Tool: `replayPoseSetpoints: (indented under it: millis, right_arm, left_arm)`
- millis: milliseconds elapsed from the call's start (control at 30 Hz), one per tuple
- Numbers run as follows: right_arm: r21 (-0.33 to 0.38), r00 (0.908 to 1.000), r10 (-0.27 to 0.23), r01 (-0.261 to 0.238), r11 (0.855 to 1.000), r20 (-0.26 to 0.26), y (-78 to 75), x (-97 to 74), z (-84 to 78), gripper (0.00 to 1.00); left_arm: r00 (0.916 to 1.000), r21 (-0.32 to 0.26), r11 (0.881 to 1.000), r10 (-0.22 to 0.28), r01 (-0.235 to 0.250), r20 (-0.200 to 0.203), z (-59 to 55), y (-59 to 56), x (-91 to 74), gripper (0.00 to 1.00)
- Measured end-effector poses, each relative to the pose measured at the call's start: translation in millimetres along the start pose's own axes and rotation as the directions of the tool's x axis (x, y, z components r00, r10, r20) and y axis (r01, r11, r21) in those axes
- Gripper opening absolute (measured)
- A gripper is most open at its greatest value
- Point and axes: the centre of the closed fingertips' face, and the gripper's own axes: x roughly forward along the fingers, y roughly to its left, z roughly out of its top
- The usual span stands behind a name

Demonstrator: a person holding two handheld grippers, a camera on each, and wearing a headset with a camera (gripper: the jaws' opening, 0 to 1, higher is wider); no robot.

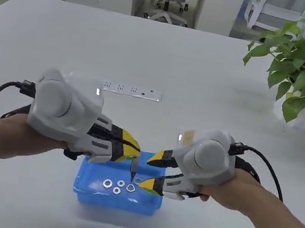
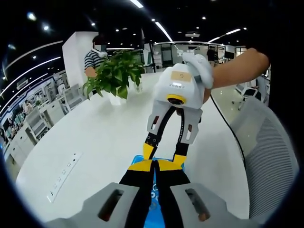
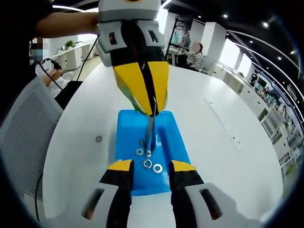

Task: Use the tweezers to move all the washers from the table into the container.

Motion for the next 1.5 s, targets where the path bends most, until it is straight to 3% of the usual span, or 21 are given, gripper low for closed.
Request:
replayPoseSetpoints:
  millis: [533,1000,1233,1500]
  right_arm:
    - [0.102,0.997,-0.076,0.074,0.992,0.013,11.6,-25.1,-8.9,0.56]
    - [0.191,0.9913,-0.122,0.11,0.975,0.05,24.1,-32.5,-12.7,0.74]
    - [0.21,0.9899,-0.131,0.116,0.971,0.055,31.2,-32.9,-15.1,0.8]
    - [0.212,0.9889,-0.138,0.124,0.969,0.055,36.7,-35.5,-14.5,0.81]
  left_arm:
    - [0.9999,-0.043,0.999,0.002,-0.003,-0.015,-0.2,-12.6,-24.9,0.05]
    - [0.9997,-0.076,0.997,0.007,-0.009,-0.023,-7.1,-30.1,-39.2,0.05]
    - [0.9996,-0.078,0.997,0.022,-0.024,-0.018,-8.2,-33.5,-45.4,0.05]
    - [0.9995,-0.076,0.997,0.028,-0.029,-0.015,-5.7,-37.9,-50.7,0.05]
